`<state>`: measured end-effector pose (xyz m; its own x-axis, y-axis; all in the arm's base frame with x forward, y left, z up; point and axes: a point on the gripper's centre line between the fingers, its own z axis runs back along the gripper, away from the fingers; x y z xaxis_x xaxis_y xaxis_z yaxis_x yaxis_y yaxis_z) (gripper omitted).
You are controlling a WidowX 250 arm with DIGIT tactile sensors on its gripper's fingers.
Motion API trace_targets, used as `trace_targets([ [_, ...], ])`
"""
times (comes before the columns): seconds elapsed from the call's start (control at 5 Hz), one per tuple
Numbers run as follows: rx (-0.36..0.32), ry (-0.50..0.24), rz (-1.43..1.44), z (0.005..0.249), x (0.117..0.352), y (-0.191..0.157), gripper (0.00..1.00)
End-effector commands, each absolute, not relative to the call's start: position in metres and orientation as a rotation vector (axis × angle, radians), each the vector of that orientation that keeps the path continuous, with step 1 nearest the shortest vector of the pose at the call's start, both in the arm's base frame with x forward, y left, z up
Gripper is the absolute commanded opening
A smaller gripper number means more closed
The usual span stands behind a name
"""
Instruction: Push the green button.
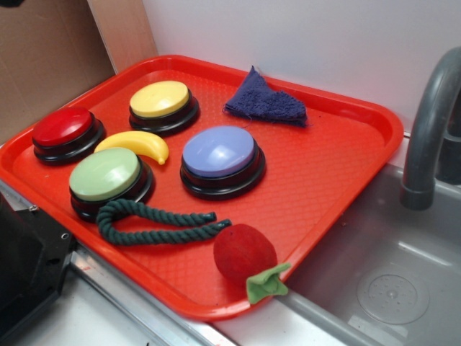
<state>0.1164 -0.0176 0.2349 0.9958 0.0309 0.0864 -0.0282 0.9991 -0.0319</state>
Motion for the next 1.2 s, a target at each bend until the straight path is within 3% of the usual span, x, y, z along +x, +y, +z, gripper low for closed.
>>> trace_targets([
  [0.0,-0.031,-0.087,0.030,0.235,0.116,-0.018,1.00],
  [0.4,-0.017,-0.049,-0.015,0.136,0.146,0.011,1.00],
  [0.6,0.022,-0.001,-0.022,0.103,0.149,0.016,1.00],
  [0.8,0.039,0.005,-0.067,0.079,0.156,0.010,1.00],
  [1.0,0.041,-0.021,-0.101,0.074,0.159,0.002,1.00],
])
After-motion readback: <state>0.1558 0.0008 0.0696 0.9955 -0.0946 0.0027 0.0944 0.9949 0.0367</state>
